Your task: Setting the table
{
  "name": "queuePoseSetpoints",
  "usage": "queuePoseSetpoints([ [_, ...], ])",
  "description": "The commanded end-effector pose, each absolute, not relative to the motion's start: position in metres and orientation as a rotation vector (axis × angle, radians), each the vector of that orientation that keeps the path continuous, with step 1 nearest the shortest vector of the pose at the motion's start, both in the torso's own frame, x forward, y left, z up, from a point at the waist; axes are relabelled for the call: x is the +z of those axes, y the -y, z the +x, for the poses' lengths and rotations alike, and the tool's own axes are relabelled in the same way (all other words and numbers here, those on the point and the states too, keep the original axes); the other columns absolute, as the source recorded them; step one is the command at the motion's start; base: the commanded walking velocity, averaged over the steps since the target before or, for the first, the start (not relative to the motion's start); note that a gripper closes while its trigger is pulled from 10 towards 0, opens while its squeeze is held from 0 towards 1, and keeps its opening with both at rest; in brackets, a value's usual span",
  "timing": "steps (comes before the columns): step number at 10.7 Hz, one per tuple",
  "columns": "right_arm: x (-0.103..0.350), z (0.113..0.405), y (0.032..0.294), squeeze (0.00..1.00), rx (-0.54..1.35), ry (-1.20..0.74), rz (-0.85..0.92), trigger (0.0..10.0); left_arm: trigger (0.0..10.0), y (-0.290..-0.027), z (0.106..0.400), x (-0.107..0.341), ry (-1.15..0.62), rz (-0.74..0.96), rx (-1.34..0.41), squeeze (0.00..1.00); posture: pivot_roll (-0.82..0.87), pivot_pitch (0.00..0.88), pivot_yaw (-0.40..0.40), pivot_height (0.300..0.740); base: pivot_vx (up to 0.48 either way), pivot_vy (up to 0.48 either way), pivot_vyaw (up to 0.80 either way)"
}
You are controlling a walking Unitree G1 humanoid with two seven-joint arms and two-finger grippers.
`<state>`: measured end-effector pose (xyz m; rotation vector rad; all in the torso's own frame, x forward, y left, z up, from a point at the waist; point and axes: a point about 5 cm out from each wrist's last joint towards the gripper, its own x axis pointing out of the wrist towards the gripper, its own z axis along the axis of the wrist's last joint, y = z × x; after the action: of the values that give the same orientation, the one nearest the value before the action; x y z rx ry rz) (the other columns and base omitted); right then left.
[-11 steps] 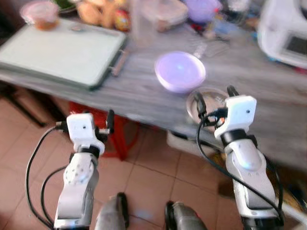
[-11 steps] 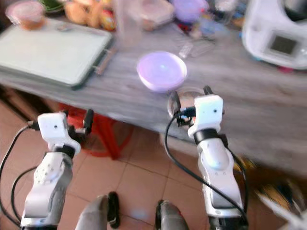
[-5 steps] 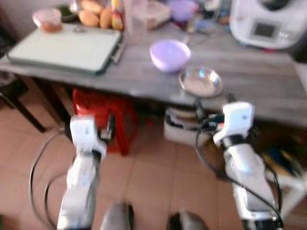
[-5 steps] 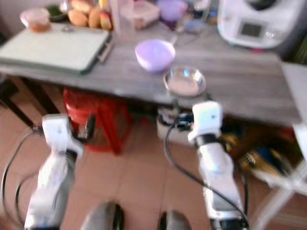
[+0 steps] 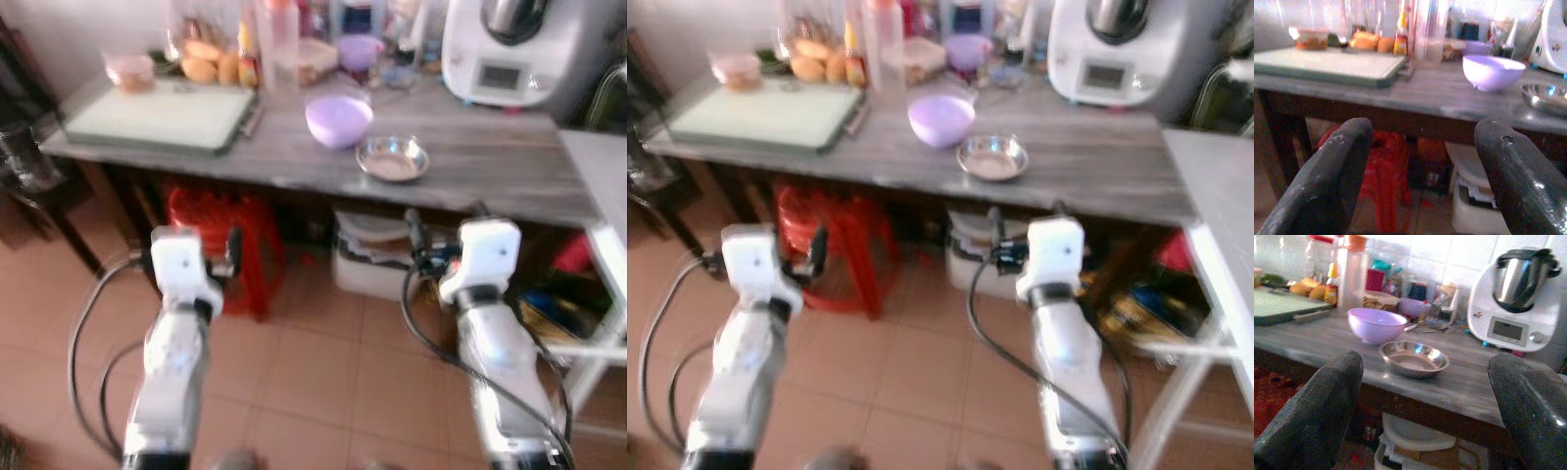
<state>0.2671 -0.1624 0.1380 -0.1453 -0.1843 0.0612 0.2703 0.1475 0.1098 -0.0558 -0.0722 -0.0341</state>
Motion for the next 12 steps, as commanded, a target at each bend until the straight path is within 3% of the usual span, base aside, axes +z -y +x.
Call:
queuePoseSetpoints([
  [1, 0.1401, 0.2685, 0.1637, 0.00, 0.058, 0.196, -0.151, 10.0, 10.0, -0.1458, 0.2695, 0.1070, 0.066, -0.058, -0.052, 0.00, -0.02, 0.000, -0.023, 0.740, 0.000, 0.000, 0.00],
  [5, 0.1335, 0.2685, 0.1633, 0.00, 0.080, 0.182, -0.164, 10.0, 10.0, -0.1417, 0.2641, 0.1053, 0.074, -0.072, -0.086, 0.00, -0.03, 0.013, -0.006, 0.740, 0.000, -0.244, -0.50],
  [12, 0.1364, 0.2694, 0.1582, 0.00, 0.138, 0.184, -0.169, 10.0, 10.0, -0.1427, 0.2627, 0.1107, 0.085, -0.070, -0.113, 0.00, -0.03, 0.074, -0.012, 0.740, 0.000, -0.431, 0.00],
])
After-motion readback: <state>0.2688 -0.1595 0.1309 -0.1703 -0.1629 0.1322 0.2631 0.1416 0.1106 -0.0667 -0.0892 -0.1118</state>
